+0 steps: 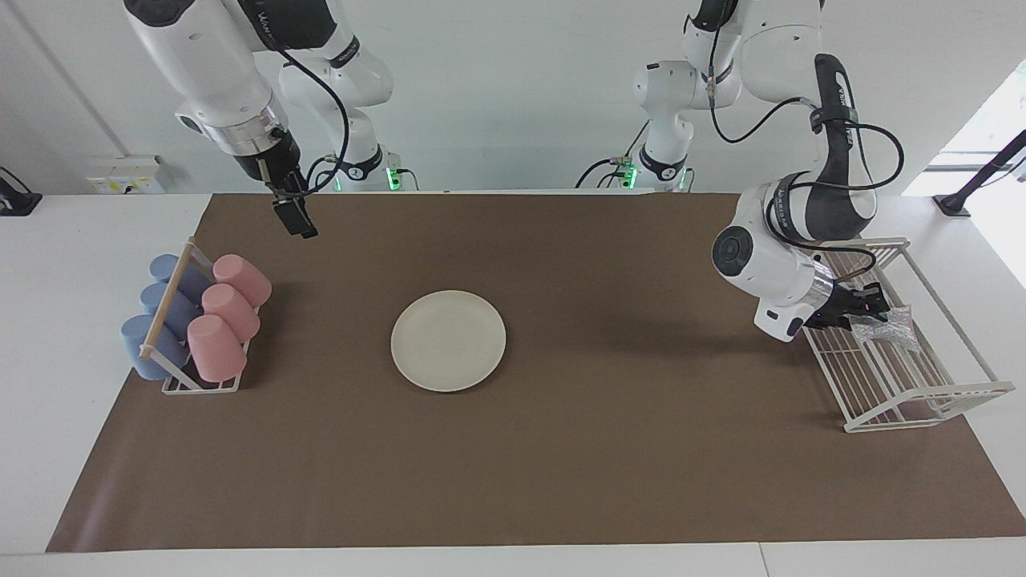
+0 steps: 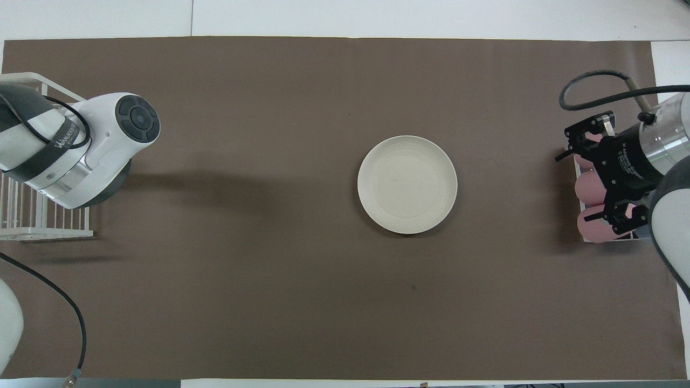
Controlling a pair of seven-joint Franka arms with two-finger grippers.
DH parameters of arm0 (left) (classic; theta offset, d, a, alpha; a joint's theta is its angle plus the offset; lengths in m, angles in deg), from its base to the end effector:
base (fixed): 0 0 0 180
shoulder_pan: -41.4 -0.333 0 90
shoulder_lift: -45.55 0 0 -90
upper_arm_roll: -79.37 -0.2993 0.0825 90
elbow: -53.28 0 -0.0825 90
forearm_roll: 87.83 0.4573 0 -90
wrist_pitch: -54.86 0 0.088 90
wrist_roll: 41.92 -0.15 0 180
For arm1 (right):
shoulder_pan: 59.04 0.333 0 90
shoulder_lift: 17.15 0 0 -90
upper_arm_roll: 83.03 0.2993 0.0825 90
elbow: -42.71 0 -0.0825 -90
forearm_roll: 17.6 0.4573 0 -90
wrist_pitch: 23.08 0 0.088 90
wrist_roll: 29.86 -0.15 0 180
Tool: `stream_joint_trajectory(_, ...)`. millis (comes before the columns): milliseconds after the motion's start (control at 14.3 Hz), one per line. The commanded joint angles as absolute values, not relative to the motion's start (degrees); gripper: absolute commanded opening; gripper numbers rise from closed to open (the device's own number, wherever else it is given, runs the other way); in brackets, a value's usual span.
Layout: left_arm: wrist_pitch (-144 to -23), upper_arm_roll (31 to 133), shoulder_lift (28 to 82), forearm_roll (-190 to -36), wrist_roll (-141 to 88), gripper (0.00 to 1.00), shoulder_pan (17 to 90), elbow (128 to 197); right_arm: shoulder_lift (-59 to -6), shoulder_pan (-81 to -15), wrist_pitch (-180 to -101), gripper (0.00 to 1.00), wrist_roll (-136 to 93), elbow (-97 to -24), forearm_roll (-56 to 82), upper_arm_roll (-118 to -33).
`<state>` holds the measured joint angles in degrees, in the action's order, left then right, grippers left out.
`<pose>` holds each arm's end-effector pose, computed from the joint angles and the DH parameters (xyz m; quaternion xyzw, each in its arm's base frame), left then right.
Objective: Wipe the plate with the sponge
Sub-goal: 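Grasp the clear scrubber in the wire basket with the left gripper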
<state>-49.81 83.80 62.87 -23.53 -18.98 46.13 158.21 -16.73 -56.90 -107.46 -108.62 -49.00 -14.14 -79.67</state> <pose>0.6833 0.0037 0.3072 -0.8620 0.1090 -0.0098 0.4949 0.6049 0.0679 0.5459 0.8014 -0.5944 -0.0648 0.0182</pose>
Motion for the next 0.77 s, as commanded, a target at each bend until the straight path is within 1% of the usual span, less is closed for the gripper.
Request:
stream_joint_trajectory(0, -51.0, 83.9, 62.0, -22.2, -16.3, 0.0, 45.6, 159.8, -15.1, -57.0, -107.3, 1.0, -110.3, -50.9, -13.3, -79.7)
stream_joint_trajectory(279, -50.4, 84.0, 62.0, -22.4, -16.8, 0.0, 45.7, 158.6, -14.7, -56.9, -107.2, 1.0, -112.1, -51.6, -13.3, -79.7)
stream_joint_trajectory(419, -48.4, 84.2, 61.2, -23.8, -17.7, 0.0, 45.9, 156.1, -14.6, -56.9, -107.2, 1.0, -113.3, -51.8, -13.3, -79.3)
stream_joint_trajectory(488, -46.2, 84.3, 60.7, -26.0, -18.1, 0.0, 46.4, 154.4, -14.6, -56.9, -107.2, 1.0, -114.4, -51.8, -13.3, -78.7)
stream_joint_trajectory(698, -38.2, 84.3, 60.6, -39.5, -20.9, 0.0, 48.4, 143.8, -14.3, -56.9, -107.2, 1.0, -116.4, -51.8, -13.2, -77.4)
